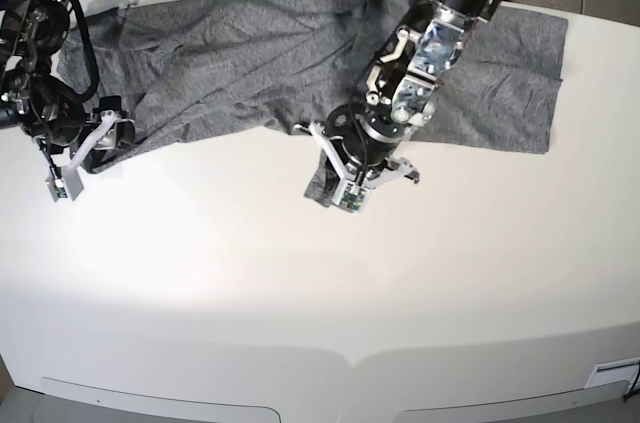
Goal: Fold the T-shirt properly
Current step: 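Grasp the shirt edge with the left gripper and pull it toward its end, then drag the shirt end with the left gripper to flatten the folded strip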
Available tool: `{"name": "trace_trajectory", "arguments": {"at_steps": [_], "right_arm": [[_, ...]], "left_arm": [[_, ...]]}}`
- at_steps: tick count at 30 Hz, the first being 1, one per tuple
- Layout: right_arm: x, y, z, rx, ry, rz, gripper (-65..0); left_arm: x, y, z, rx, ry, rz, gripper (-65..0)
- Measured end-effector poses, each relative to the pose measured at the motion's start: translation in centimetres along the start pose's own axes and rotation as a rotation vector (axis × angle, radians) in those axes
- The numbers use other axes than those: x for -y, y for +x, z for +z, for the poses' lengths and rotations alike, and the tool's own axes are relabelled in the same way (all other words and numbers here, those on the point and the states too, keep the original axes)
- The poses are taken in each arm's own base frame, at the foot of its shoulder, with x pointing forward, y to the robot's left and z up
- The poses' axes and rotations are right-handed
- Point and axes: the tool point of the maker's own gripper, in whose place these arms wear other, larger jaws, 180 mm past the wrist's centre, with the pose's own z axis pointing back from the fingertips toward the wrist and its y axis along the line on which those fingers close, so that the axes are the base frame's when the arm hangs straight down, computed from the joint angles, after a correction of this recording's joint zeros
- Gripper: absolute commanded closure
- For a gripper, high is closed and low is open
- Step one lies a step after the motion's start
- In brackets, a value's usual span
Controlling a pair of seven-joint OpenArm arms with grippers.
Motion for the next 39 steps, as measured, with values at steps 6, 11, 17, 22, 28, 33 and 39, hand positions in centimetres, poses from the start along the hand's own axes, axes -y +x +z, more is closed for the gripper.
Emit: {"name": "trace_trajectory", "arguments": {"at_steps": [6, 11, 17, 22, 28, 33, 39], "right_arm": [[0.0, 0.0, 0.0, 0.001, 0.001, 0.0, -33.8], [0.0, 0.0, 0.0, 0.0, 0.0, 0.0, -33.8], [0.0, 0.0, 0.0, 0.0, 0.0, 0.0, -33.8], [0.0, 0.0, 0.0, 0.0, 0.0, 0.0, -33.8], [-0.1, 0.0, -0.1, 0.001, 0.002, -0.002, -33.8], [-0.1, 0.0, -0.1, 0.002, 0.003, -0.002, -33.8], [-0.1, 0.0, 0.0, 0.001, 0.002, -0.001, -33.8]], "left_arm": [[2.9, -0.9, 2.8, -0.163, -0.125, 0.097, 0.0], [4.1, -1.6, 7.3, -0.18, -0.134, 0.061, 0.0], [1.7, -0.8, 12.2, -0.089, -0.042, 0.031, 0.0], [-1.7, -2.1, 15.6, -0.066, 0.092, 0.027, 0.0], [-5.4, -3.9, 17.5, -0.105, 0.277, -0.022, 0.0], [-10.0, -4.0, 19.2, -0.105, 0.419, -0.018, 0.0], [-15.5, -3.3, 21.7, -0.078, 0.573, 0.024, 0.0]]}}
